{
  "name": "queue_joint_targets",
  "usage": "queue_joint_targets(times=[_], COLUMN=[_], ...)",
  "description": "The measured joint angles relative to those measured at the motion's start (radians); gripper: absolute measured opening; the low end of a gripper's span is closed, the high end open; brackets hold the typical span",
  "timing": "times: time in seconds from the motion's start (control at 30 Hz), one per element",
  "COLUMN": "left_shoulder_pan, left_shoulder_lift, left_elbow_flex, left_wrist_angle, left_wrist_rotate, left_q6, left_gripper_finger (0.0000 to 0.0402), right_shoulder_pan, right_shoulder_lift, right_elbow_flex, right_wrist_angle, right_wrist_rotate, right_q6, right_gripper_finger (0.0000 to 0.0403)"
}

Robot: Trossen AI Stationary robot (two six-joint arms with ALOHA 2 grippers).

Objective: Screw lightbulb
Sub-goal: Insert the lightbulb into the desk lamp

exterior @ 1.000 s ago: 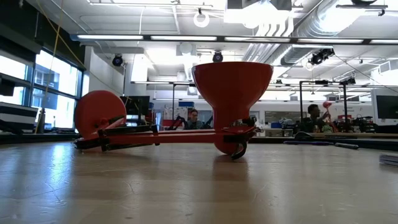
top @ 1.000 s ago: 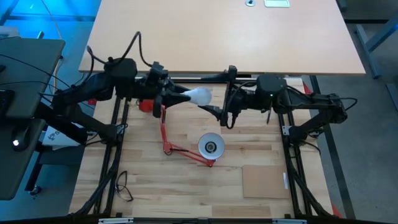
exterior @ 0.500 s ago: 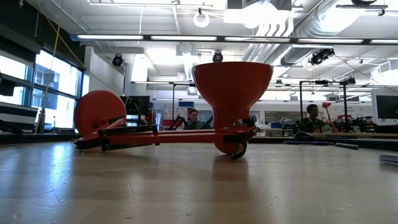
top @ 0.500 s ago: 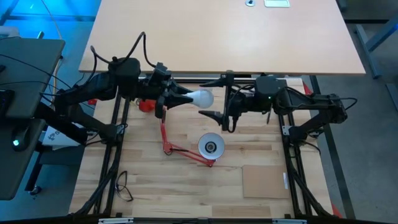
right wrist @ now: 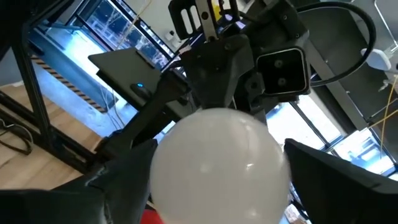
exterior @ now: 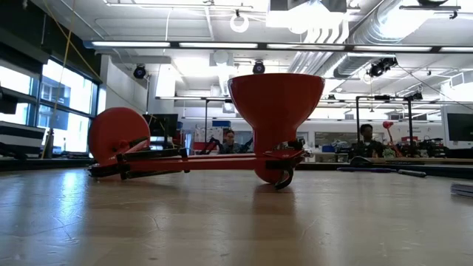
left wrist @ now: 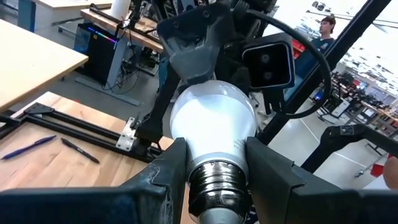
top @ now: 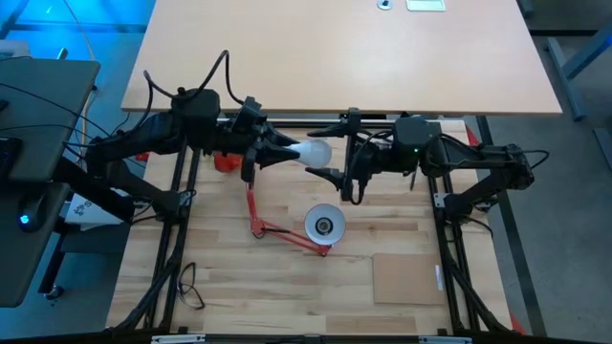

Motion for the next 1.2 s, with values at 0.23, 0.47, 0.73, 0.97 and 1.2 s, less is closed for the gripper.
queue_joint_targets(times=[0.23,0.47,0.73,0.97,1.2], left_shoulder_pan=[0.000,0.000,0.000,0.000,0.017], left_shoulder_lift=[-0.001,-0.001,-0.001,-0.001,-0.004], left_elbow_flex=[0.000,0.000,0.000,0.000,0.000], left_wrist_angle=[0.008,0.038,0.030,0.028,0.007], left_wrist_rotate=[0.001,0.021,0.017,0.013,0.022], left_q6=[-0.005,-0.028,-0.033,-0.033,-0.034], left_gripper_finger=[0.0124,0.0124,0.0124,0.0124,0.0124], right_shoulder_pan=[0.000,0.000,0.005,0.005,0.009], right_shoulder_lift=[0.000,0.000,0.000,0.000,0.000], right_elbow_flex=[0.000,0.000,0.000,0.000,-0.002], right_wrist_angle=[-0.003,-0.006,0.003,0.004,0.003], right_wrist_rotate=[0.000,-0.003,-0.006,-0.006,0.000], right_q6=[-0.002,-0.002,-0.007,-0.010,-0.010], right_gripper_finger=[0.0318,0.0312,0.0312,0.0285,0.0249])
